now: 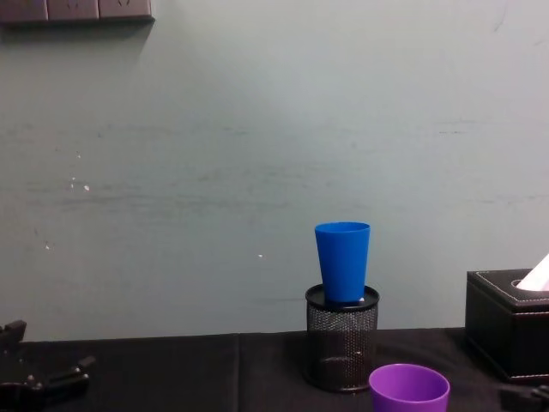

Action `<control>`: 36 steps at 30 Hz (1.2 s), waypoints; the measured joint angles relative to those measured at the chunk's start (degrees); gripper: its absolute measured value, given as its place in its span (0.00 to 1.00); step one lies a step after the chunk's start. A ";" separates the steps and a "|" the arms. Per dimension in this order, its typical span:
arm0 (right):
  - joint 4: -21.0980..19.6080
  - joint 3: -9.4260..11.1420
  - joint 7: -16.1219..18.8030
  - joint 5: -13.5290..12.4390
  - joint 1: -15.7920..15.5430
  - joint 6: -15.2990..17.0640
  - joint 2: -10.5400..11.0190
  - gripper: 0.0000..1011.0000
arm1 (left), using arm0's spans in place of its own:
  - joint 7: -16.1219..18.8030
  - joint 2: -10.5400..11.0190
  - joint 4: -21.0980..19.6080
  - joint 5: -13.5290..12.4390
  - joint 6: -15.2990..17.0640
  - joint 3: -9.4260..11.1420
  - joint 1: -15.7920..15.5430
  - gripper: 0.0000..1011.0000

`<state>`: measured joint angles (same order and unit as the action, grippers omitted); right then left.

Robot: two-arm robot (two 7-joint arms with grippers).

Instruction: Pick up one cup with a gripper and tap it against the other cup.

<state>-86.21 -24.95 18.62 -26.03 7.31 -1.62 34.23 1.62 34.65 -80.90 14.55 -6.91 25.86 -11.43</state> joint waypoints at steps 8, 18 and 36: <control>3.59 -0.91 0.82 1.05 2.78 0.58 -4.11 0.99 | 0.00 0.00 0.00 0.00 0.00 0.00 0.00 0.99; 6.92 -1.28 1.19 3.05 4.74 -0.32 -8.13 0.99 | 0.00 0.00 0.00 0.00 0.00 0.00 0.00 0.99; 10.47 0.15 2.23 5.12 5.36 -2.35 -12.28 0.75 | 0.00 0.00 0.00 0.00 0.00 0.00 0.00 0.99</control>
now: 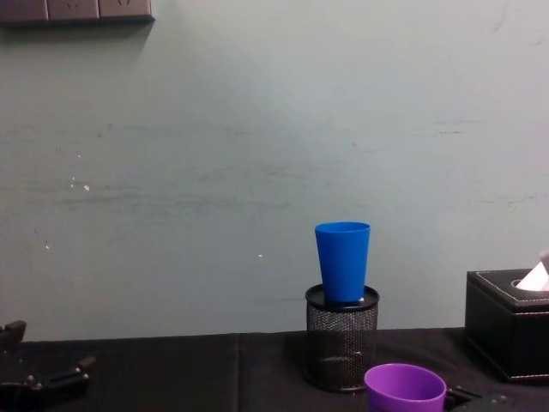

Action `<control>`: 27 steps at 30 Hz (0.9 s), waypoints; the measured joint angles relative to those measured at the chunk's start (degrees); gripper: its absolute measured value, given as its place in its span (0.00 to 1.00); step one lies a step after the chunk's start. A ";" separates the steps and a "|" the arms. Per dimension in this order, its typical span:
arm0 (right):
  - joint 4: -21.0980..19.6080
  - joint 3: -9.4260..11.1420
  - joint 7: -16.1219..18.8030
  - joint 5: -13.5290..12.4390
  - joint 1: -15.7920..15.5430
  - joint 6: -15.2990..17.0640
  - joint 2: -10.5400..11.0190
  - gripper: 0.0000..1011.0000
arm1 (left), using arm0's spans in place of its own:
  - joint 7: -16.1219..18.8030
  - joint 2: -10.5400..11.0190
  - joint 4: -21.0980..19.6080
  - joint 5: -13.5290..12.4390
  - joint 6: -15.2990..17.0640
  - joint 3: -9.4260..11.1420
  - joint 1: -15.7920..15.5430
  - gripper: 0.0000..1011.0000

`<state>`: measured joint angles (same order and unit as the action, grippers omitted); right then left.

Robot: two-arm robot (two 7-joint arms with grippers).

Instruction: Pick up one cup with a gripper and tap it against the other cup.

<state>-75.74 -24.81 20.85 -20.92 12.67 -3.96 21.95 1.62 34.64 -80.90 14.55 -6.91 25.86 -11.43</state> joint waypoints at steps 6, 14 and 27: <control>-1.50 1.02 0.29 0.36 -0.59 0.83 -0.16 0.73 | 0.00 0.00 0.00 0.00 0.00 0.00 0.00 0.99; -7.22 2.96 -0.32 1.45 -0.51 5.01 0.87 0.72 | 0.00 0.00 0.00 0.00 0.00 0.00 0.00 0.99; -11.65 4.67 0.49 0.99 1.56 11.24 1.00 0.72 | 0.00 0.00 0.00 0.00 0.00 0.00 0.00 0.99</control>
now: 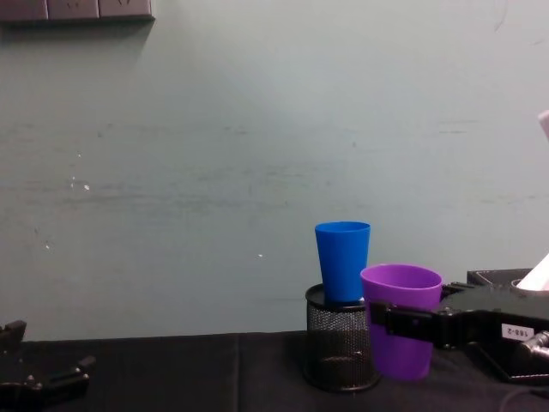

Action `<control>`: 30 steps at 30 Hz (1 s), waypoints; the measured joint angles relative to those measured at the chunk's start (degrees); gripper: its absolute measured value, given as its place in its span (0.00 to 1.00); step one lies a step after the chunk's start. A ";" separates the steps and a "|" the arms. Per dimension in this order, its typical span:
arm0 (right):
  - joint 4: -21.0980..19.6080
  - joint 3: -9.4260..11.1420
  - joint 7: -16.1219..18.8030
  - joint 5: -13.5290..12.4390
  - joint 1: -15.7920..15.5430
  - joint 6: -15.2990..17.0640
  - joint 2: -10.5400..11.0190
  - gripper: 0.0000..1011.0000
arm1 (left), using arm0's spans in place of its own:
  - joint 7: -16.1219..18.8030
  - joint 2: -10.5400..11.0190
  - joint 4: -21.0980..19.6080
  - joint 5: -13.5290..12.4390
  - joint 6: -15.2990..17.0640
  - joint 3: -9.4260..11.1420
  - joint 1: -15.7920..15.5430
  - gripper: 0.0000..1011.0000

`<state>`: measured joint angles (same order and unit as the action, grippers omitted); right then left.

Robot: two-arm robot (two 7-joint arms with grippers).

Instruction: Pick up one cup with a gripper and tap it against the other cup.

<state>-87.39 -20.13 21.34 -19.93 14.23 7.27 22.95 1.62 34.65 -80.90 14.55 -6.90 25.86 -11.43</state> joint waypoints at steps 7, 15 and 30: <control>-0.02 -0.02 0.04 0.00 0.02 -0.01 -0.02 0.72 | 0.00 0.00 0.00 0.00 0.00 0.00 0.00 0.99; 0.09 -0.08 0.04 0.05 0.00 -0.22 -0.03 0.72 | 0.00 0.00 0.00 0.00 0.00 0.00 0.00 0.99; 0.19 -0.14 0.00 0.10 0.00 -0.36 -0.03 0.72 | 0.00 0.00 0.00 0.00 -0.01 0.00 0.00 0.99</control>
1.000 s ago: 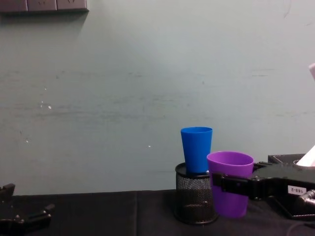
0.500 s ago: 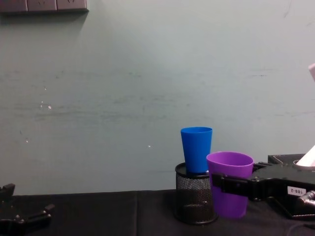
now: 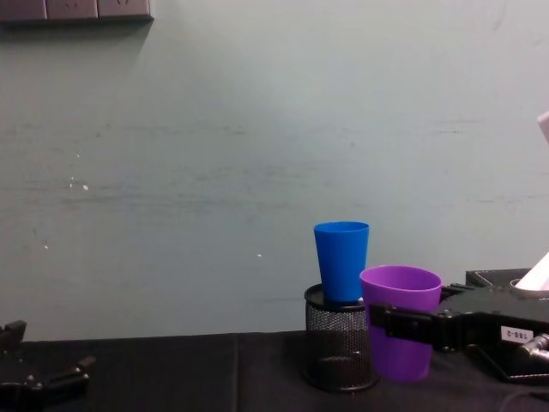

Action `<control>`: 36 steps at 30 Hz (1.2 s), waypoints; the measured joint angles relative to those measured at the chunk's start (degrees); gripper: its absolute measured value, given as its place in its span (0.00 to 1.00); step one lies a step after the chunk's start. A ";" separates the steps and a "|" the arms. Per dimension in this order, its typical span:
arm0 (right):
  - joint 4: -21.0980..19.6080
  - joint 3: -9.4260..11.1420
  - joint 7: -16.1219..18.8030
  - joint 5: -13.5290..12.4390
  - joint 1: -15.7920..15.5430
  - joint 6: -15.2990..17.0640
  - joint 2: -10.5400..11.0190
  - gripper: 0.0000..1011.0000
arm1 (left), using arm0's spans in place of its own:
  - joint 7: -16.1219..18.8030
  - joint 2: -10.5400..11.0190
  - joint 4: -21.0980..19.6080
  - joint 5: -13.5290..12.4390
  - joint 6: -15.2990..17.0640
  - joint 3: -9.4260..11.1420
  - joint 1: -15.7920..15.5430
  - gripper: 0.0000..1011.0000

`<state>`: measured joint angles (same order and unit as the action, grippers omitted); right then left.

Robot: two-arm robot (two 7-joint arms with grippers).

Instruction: Pick up one cup with a gripper and tap it against the other cup.

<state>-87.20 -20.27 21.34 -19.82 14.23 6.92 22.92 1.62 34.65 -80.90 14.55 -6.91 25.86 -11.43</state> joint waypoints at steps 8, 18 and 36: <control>0.01 0.00 -0.01 0.02 0.00 -0.04 0.00 0.72 | 0.00 0.00 0.00 0.00 0.00 0.00 0.00 0.99; 0.01 0.00 -0.01 0.03 0.00 -0.07 0.00 0.72 | 0.00 0.00 0.00 0.00 0.00 0.00 0.00 0.99; 0.01 0.00 -0.04 0.03 0.00 -0.07 0.00 0.72 | 0.00 0.00 0.00 0.00 0.00 0.00 0.00 0.99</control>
<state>-87.19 -20.27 21.30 -19.80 14.23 6.85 22.92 1.62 34.64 -80.90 14.55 -6.91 25.86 -11.43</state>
